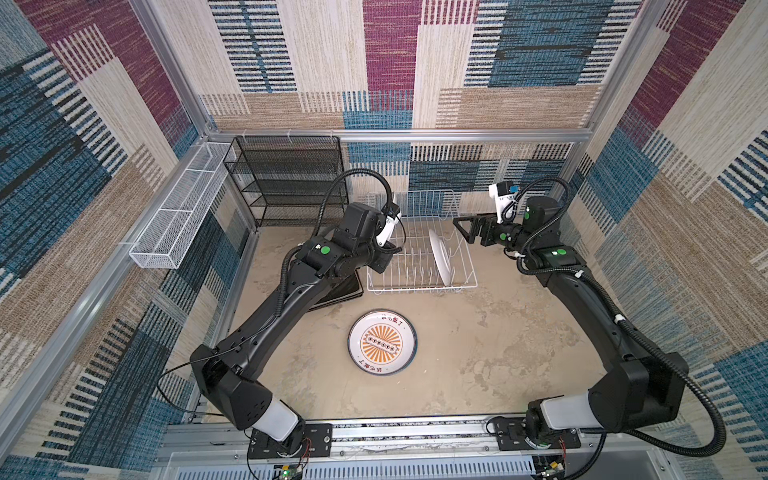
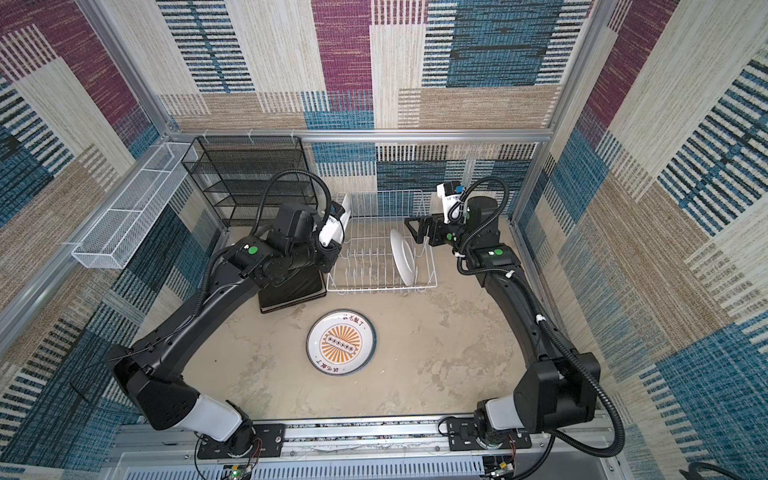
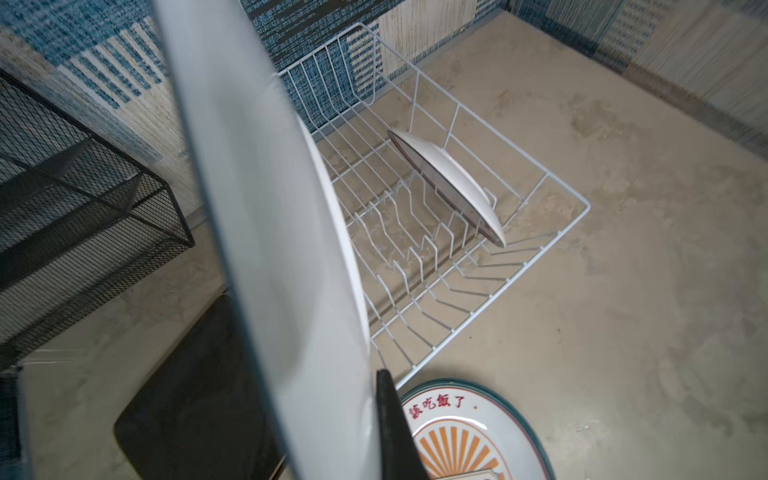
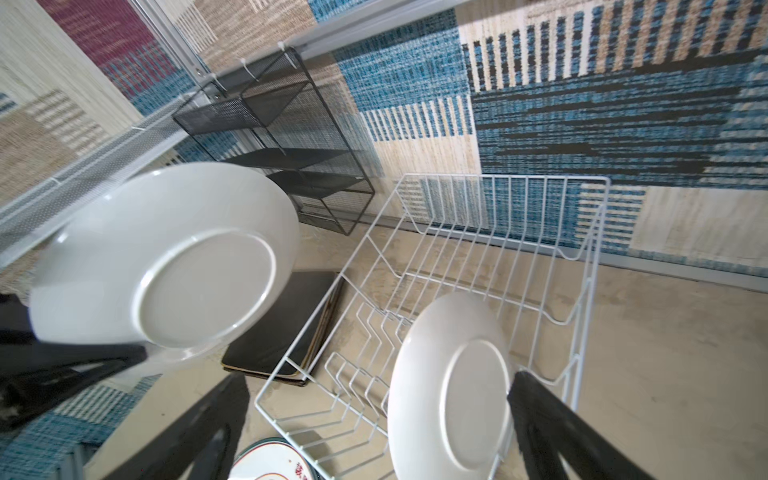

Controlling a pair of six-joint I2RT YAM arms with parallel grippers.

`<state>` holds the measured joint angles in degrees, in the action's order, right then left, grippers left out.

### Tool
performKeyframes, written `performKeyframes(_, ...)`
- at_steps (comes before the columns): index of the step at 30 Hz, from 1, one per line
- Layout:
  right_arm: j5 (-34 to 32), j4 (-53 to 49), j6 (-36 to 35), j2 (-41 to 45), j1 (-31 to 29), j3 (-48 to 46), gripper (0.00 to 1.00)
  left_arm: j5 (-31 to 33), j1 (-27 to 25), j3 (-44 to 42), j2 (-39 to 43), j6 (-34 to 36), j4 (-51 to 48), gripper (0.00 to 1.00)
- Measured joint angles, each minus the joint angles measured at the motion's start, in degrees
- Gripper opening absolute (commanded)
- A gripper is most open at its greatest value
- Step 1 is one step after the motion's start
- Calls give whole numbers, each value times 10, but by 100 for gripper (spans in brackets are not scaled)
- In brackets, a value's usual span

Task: Unload the plates from the dish rack
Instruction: 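Lift the plate up out of the rack with the left gripper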

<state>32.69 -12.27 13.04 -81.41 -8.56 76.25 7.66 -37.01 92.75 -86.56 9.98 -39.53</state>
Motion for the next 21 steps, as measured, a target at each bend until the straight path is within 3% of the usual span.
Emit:
performKeyframes(8, 87, 4, 62, -40, 2, 47, 96, 115, -48, -167, 67, 170, 148, 0)
performKeyframes(21, 145, -45, 96, -91, -5, 98, 86, 225, -112, -225, 43, 350, 282, 0)
